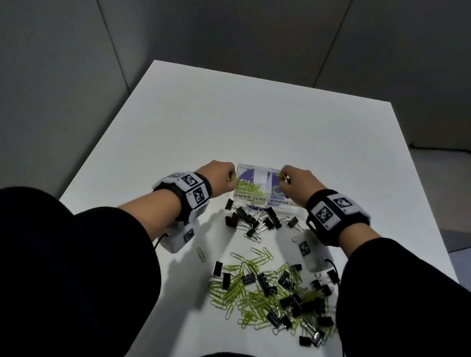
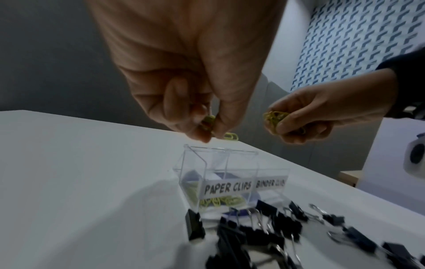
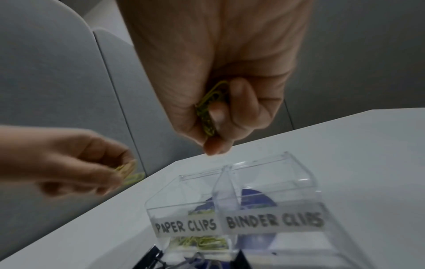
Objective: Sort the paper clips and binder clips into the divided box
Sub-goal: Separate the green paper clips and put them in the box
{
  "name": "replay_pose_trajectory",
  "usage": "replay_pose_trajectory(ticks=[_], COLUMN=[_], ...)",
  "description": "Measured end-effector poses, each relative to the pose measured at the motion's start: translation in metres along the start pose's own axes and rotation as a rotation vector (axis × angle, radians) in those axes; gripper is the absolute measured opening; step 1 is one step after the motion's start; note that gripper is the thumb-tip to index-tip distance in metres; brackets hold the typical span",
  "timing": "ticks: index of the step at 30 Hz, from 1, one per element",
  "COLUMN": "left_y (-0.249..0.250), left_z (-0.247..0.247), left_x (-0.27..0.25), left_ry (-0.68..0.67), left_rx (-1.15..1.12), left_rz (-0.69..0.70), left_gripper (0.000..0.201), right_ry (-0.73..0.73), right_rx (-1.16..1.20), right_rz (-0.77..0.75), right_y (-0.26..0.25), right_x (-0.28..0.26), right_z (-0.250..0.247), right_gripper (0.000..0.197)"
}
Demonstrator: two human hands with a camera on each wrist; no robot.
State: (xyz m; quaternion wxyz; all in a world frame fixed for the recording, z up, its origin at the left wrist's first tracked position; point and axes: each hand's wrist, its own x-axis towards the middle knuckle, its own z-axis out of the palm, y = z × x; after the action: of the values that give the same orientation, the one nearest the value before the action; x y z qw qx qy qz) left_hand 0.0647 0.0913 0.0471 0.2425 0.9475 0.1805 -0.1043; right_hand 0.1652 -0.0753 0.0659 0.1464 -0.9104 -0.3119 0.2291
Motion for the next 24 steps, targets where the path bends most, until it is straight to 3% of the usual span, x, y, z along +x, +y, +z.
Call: replay_pose_trajectory(ticks=[8, 12, 18, 24], left_y=[0.001, 0.000, 0.008, 0.009], left_z=[0.011, 0.018, 0.022, 0.023], left_x=[0.039, 0.048, 0.055, 0.045], left_ry=[0.074, 0.072, 0.013, -0.047], left_rx=[-0.055, -0.063, -0.088, -0.052], left_rz=[-0.061, -0.034, 0.102, 0.180], left_gripper=[0.019, 0.020, 0.022, 0.038], right_ry=[-0.021, -0.059, 0.045, 0.032], right_rx=[-0.180, -0.104, -0.067, -0.091], right_rz=[-0.007, -0.046, -0.094, -0.069], right_y=[-0.029, -0.027, -0.016, 0.014], right_x=[0.051, 0.059, 0.043, 0.007], right_z=[0.022, 0.028, 0.016, 0.013], right_gripper=[0.020, 0.034, 0.023, 0.018])
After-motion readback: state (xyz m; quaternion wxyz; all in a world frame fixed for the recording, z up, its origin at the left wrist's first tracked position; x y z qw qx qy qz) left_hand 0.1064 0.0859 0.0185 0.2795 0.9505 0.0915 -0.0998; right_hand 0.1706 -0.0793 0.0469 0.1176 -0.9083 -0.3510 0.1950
